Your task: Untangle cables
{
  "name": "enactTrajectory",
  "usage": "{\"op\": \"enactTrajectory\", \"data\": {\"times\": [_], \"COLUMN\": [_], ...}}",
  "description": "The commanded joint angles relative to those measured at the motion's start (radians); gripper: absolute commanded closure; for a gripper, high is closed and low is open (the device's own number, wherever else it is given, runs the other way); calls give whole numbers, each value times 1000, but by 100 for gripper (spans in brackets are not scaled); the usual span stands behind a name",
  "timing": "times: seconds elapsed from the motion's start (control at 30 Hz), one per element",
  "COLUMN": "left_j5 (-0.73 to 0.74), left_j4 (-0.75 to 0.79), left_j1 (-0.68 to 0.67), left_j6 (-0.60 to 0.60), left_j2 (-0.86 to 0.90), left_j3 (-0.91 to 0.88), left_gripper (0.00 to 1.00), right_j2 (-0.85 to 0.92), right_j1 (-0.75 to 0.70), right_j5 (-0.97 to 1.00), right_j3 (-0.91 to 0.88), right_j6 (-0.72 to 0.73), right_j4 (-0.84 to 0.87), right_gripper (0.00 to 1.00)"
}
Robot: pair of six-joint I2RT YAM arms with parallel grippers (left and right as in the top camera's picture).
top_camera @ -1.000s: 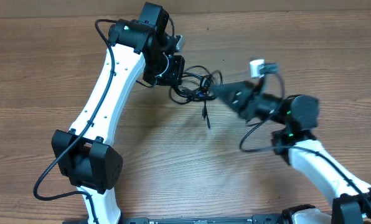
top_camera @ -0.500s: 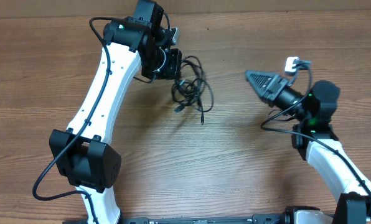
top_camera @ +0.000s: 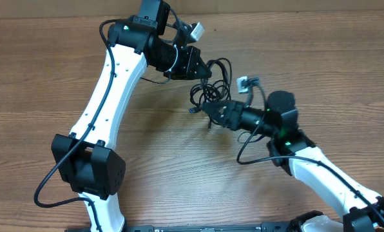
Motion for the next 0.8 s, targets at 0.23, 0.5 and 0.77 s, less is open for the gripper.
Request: {"op": "enactTrajectory", "data": {"times": [0.23, 0.5, 0.77], "left_j5": [172, 278, 708], "left_j4": [4, 8, 2], "left_j1": [-13, -3, 63], "left_j6": [35, 96, 270], "left_j2": [-5, -7, -9], "left_j3": [14, 15, 15], "left_gripper": [96, 96, 96], "right_j2": [-11, -11, -11], "right_j1": [11, 11, -85], "right_j5": [88, 652, 922], "right_j3": [11, 11, 11], "right_j6": [66, 214, 230], "right_j4": [105, -202, -438], "right_gripper": [96, 96, 96]}}
